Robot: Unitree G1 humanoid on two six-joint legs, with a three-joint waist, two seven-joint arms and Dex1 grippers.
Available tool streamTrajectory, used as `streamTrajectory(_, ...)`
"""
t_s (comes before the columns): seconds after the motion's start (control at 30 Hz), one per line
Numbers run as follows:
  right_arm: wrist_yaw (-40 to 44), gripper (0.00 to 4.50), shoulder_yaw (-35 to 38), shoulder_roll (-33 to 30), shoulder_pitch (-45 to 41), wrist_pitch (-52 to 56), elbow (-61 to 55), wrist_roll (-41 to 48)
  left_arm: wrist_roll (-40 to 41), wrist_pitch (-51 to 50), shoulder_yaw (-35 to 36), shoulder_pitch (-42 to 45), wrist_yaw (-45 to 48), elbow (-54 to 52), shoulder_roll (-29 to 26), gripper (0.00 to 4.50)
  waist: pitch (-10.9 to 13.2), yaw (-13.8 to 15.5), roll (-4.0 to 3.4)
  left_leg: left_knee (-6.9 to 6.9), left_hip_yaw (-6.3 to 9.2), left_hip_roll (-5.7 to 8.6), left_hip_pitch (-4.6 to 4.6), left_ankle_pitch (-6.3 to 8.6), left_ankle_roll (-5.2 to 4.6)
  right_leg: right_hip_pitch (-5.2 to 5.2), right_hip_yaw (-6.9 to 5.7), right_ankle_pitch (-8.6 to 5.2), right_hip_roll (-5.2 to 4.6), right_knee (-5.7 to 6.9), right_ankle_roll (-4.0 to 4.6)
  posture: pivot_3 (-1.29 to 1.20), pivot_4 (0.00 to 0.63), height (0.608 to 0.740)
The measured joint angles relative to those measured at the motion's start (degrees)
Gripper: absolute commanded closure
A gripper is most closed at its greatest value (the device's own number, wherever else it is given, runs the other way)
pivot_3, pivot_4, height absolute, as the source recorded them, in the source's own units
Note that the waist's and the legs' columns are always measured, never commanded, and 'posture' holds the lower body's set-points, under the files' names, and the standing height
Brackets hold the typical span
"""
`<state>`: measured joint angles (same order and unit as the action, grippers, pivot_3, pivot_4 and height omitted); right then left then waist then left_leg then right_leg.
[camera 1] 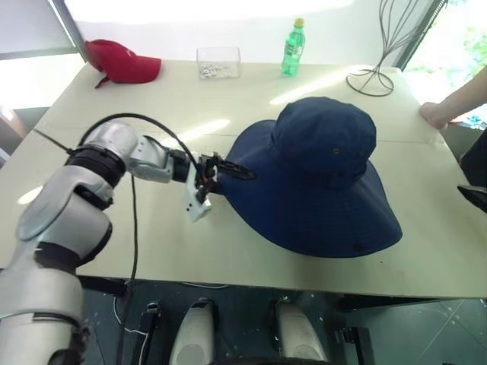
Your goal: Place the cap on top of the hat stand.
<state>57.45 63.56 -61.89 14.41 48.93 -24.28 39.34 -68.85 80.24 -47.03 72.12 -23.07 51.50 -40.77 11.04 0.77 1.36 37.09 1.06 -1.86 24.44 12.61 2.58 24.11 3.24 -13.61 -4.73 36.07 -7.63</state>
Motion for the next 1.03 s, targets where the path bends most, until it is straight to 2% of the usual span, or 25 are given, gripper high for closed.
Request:
streamTrajectory(0.23,2.42,0.0,-2.71,-1.11,-0.6,-3.01,2.87,-2.52,10.61,4.16,1.68,-2.48,11.31,1.79,-4.41,0.02,0.0,-0.15,-0.01,0.0,0.0,0.0,-0.01,0.0,0.0,0.01,0.0,0.0,0.01,0.02,0.0,0.0,0.15,0.739)
streamTrajectory(0.3,4.07,0.0,-2.91,-2.02,-0.2,-4.29,4.89,-3.97,17.23,7.51,1.54,-2.32,16.74,8.08,-5.25,0.02,-0.02,-0.23,-0.05,0.0,-0.03,0.0,-0.03,0.0,0.0,0.01,0.0,0.0,0.0,0.02,0.01,0.0,0.15,0.739)
streamTrajectory(0.33,5.08,0.0,-3.14,-2.88,-0.3,-4.96,6.12,-4.72,25.56,6.28,0.58,-3.85,24.81,9.84,-7.14,0.02,-0.04,-0.47,-0.09,-0.01,-0.03,0.0,-0.04,0.0,-0.01,0.02,0.0,0.0,0.01,0.01,0.01,0.0,0.15,0.739)
streamTrajectory(0.37,6.31,0.0,-3.16,-3.75,-0.19,-5.66,7.25,-5.31,42.01,-2.2,0.61,-9.56,39.52,4.45,-11.92,0.02,-0.06,-1.22,-0.18,-0.09,-0.09,-0.06,-0.07,0.0,-0.01,0.05,0.06,-0.11,0.0,0.06,0.23,0.0,0.15,0.739)
streamTrajectory(0.4,7.17,0.0,-2.87,-3.95,0.09,-5.79,8.35,-5.69,54.85,-10.93,0.76,-14.32,51.8,-0.64,-15.25,0.02,-0.04,-1.81,-0.21,-0.18,-0.09,-0.1,-0.11,0.0,-0.01,0.05,0.07,-0.12,0.01,0.13,0.26,0.0,0.15,0.739)
streamTrajectory(0.47,9.46,0.0,-2.44,-4.34,0.76,-5.89,10.62,-6.66,81.5,-40.35,3.69,-22.0,79.21,-14.69,-19.98,0.02,0.13,-2.13,-0.21,-0.11,-0.04,-0.13,-0.07,0.0,-0.01,0.07,0.02,-0.11,0.05,0.31,0.27,0.0,0.15,0.739)
streamTrajectory(0.5,10.58,0.0,-2.42,-4.57,0.78,-5.94,11.25,-6.96,90.7,-53.68,5.84,-22.19,88.74,-18.88,-20.59,0.02,0.16,-1.65,-0.2,0.01,0.03,-0.13,-0.01,-0.01,-0.03,0.07,-0.06,-0.11,0.06,0.33,0.26,0.0,0.15,0.739)
streamTrajectory(0.6,13.44,0.0,-2.49,-7.25,-0.08,-6.18,12.65,-7.26,105.48,-85.64,15.03,-14.1,102.42,-20.88,-19.66,0.02,0.19,-0.67,-0.16,0.31,0.08,-0.09,0.02,-0.02,-0.03,-0.06,-0.1,-0.14,0.08,0.29,0.25,0.0,0.15,0.739)
streamTrajectory(0.63,14.53,0.0,-2.46,-8.54,-0.71,-6.58,13.36,-7.5,108.26,-95.06,19.47,-8.84,105.52,-18.98,-19.14,0.02,0.16,-0.8,-0.15,0.32,0.09,-0.08,-0.12,-0.02,-0.03,-0.28,-0.1,-0.18,0.08,0.19,0.2,0.0,0.15,0.739)
streamTrajectory(0.73,16.24,0.0,-2.58,-9.08,-1.62,-7.28,14.04,-7.76,109.27,-104.15,25.44,-3.58,109.5,-16.32,-17.94,0.02,0.08,-1.48,-0.29,0.15,0.09,-0.01,-0.56,0.09,-0.18,-0.75,-0.08,-0.26,0.01,-0.04,0.18,0.0,0.15,0.739)
streamTrajectory(0.87,17.96,0.0,-4.31,-9.89,-2.96,-7.83,16.66,-8.54,106.79,-109.3,26.65,-3.44,114.24,-14.72,-16.2,0.02,0.14,-2.09,-0.27,0.03,0.11,-0.05,-0.49,0.12,-0.24,-0.55,-0.08,-0.31,0.07,0.06,0.21,0.0,0.15,0.739)
streamTrajectory(1.03,19.99,0.0,-5.53,-11.34,-4.43,-8.34,18.47,-9.45,106.91,-111.52,27.66,-3.38,115.29,-18.2,-16.47,0.02,0.15,-2.54,-0.28,0.01,0.14,-0.05,-0.41,0.12,-0.25,-0.46,-0.08,-0.31,0.08,0.09,0.2,0.0,0.15,0.739)
